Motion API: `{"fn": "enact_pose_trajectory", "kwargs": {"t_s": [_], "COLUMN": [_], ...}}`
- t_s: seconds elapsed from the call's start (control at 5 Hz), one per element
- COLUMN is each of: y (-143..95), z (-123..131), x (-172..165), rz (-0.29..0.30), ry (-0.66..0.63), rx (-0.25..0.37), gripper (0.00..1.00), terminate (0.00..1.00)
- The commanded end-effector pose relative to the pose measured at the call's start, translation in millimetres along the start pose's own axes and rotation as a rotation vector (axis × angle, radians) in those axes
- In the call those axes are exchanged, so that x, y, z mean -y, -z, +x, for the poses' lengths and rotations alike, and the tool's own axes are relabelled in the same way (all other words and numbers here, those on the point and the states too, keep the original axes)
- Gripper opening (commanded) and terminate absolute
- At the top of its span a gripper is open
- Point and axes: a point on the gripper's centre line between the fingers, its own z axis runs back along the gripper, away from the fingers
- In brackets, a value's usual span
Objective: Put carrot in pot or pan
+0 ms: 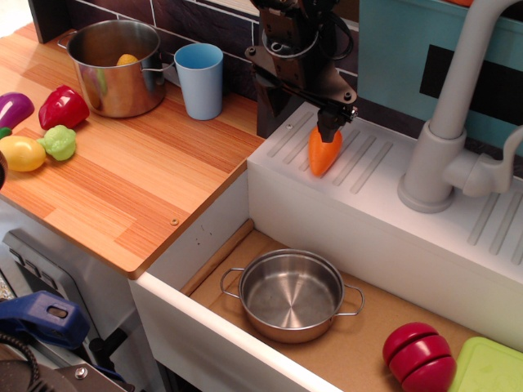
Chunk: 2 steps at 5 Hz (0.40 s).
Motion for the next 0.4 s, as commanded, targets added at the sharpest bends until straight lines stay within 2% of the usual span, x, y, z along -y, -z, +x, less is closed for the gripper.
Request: {"fn": "enact_pose_trajectory", "kwargs": {"t_s": [0.0, 0.2], "y": [0.0, 5.2], "z": [0.0, 6.3], "x": [0.0, 3.4], "rz": [0.000, 0.003], "ry": [0.000, -0.017], "rx": [0.000, 0.018], "gripper": [1.00, 1.00], "terminate": [0.00, 0.00]}}
